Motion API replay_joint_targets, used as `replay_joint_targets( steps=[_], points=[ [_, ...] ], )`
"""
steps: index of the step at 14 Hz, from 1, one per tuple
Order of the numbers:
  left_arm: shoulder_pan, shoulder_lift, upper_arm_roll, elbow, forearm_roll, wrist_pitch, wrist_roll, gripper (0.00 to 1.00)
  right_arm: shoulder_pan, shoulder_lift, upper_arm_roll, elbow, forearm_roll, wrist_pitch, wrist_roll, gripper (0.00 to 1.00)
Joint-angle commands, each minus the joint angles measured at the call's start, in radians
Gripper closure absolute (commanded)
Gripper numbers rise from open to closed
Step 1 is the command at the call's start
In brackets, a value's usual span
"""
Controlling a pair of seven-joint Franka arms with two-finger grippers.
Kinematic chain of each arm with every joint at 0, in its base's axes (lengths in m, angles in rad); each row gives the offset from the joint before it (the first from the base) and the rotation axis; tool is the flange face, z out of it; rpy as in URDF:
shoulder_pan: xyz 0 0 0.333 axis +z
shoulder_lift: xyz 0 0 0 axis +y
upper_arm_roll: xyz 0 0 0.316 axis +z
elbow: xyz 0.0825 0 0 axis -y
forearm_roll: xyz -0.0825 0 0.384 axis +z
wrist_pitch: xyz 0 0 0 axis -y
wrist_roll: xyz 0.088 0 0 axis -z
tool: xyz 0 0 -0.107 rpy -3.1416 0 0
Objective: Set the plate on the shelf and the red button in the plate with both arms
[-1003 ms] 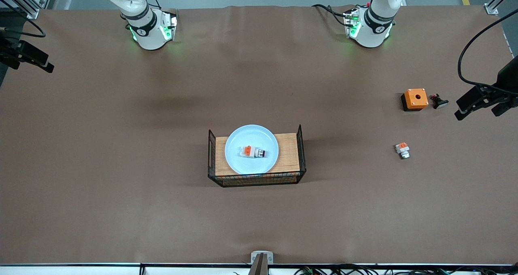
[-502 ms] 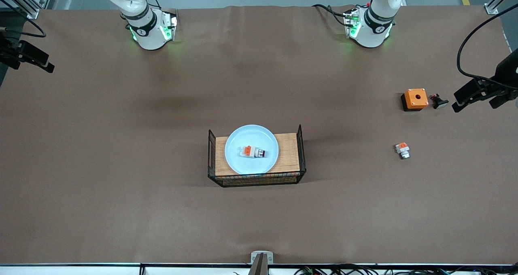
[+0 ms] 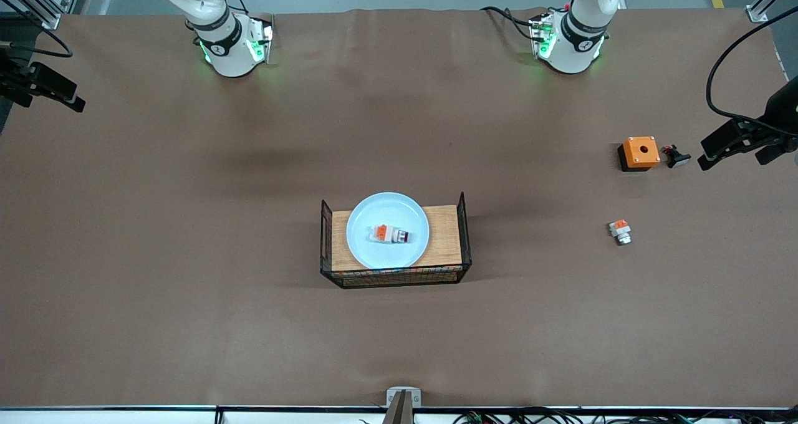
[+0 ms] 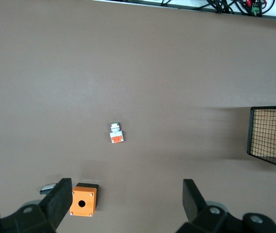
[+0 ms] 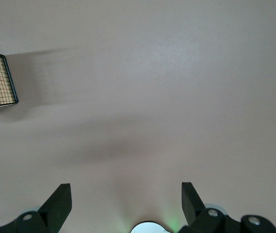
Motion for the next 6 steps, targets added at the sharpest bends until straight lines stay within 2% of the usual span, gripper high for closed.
replay_joint_targets(
  steps=[1,6],
  points=[
    [-0.002,-0.006,-0.001,0.016,0.022,-0.023,0.018,0.0,0.002,-0.022,0.001,-0.019,-0.002,0.01,0.012,0.0],
    [0.0,-0.004,-0.004,0.024,0.014,-0.023,0.021,0.0,0.001,-0.022,0.001,-0.019,-0.002,0.008,0.012,0.0]
  ],
)
